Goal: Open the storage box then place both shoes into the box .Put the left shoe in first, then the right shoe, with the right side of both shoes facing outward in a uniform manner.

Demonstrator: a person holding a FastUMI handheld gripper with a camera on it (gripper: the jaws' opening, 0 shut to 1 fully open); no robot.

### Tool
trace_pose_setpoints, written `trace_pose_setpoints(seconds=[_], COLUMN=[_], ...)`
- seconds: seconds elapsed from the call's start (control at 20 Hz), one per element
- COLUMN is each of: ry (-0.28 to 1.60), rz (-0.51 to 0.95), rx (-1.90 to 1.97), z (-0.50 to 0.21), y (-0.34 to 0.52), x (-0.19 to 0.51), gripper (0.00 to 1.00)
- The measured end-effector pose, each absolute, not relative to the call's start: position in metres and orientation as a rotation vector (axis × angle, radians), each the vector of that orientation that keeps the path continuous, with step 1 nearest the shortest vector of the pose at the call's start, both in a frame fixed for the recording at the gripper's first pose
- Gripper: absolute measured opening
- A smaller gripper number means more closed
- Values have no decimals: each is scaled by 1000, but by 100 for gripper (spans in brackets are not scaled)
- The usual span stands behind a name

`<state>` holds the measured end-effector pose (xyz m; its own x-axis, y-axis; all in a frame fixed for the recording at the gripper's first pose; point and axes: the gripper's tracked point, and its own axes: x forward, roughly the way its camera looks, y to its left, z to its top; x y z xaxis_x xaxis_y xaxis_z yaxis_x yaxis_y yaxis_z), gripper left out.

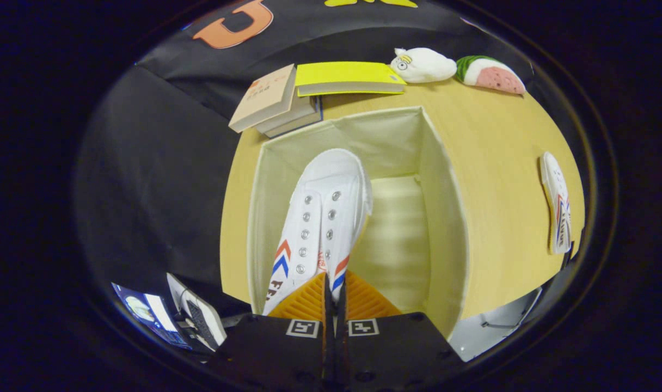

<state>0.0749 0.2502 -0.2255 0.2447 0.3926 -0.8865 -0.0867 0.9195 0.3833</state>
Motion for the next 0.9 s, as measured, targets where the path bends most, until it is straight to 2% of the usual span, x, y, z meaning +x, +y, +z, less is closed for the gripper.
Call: trace_pose_setpoints(seconds=[0.55,0.65,0.7,0.75,0.8,0.9], ry=[1359,1339,1329,1315,1300,1263], rz=[323,346,353,356,356,358], rx=[278,269,258,253,255,262], z=[-273,-271,-266,-263,-258,-244], y=[282,286,283,284,283,276], x=[76,78,78,78,78,77], gripper=[8,19,33,42,64,73])
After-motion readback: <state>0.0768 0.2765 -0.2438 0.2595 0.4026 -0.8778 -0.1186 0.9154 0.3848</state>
